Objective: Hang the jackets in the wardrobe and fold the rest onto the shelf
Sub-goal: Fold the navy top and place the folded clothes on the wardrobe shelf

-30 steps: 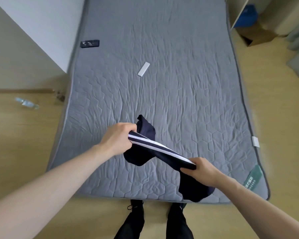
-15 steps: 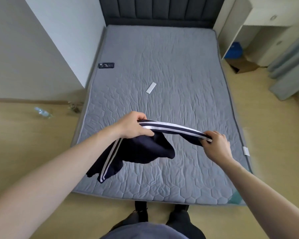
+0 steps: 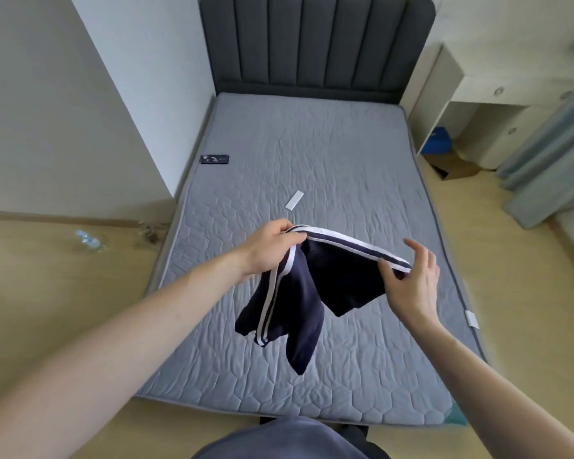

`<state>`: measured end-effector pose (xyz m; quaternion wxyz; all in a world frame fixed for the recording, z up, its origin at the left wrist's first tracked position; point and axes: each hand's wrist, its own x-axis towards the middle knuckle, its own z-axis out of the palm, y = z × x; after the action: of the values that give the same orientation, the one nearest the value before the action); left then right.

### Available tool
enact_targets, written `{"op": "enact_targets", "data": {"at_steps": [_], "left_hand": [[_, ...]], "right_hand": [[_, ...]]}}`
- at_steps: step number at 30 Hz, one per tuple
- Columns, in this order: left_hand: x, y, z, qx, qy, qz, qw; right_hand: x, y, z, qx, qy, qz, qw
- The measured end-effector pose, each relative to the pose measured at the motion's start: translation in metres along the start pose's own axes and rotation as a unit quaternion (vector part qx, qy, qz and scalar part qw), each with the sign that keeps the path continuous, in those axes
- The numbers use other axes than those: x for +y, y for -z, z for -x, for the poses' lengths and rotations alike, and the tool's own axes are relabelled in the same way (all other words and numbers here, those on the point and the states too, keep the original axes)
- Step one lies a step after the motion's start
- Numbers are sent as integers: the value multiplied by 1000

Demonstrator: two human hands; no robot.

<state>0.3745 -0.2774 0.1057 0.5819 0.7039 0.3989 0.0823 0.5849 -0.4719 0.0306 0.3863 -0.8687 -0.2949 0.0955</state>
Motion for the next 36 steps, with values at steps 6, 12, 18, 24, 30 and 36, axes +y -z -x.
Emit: {"op": "enact_targets", "data": {"at_steps": [6,12,18,24,30,36], "left_hand": [[54,-5,-1,-4,17,224,974],[93,-9,-1,-24,20,318,948],[109,6,-3,-3,15,355,935],[93,44,-17,34,-19,448,893],[9,20,-10,82,-46,54,994],[-84,-23,53,-164,19,-225,960]], "right_hand": [[-18,-35,83,-218,69,-75,971],[-16,-64,63,-296,-24,0,955],[-17,-68,40,-224,-67,22,972],[-21,-55,39,-258,-8,-82,963],[-60,-45,31,-287,-71,-214,931],[-66,-51,27,-238,-307,-350,852]]}}
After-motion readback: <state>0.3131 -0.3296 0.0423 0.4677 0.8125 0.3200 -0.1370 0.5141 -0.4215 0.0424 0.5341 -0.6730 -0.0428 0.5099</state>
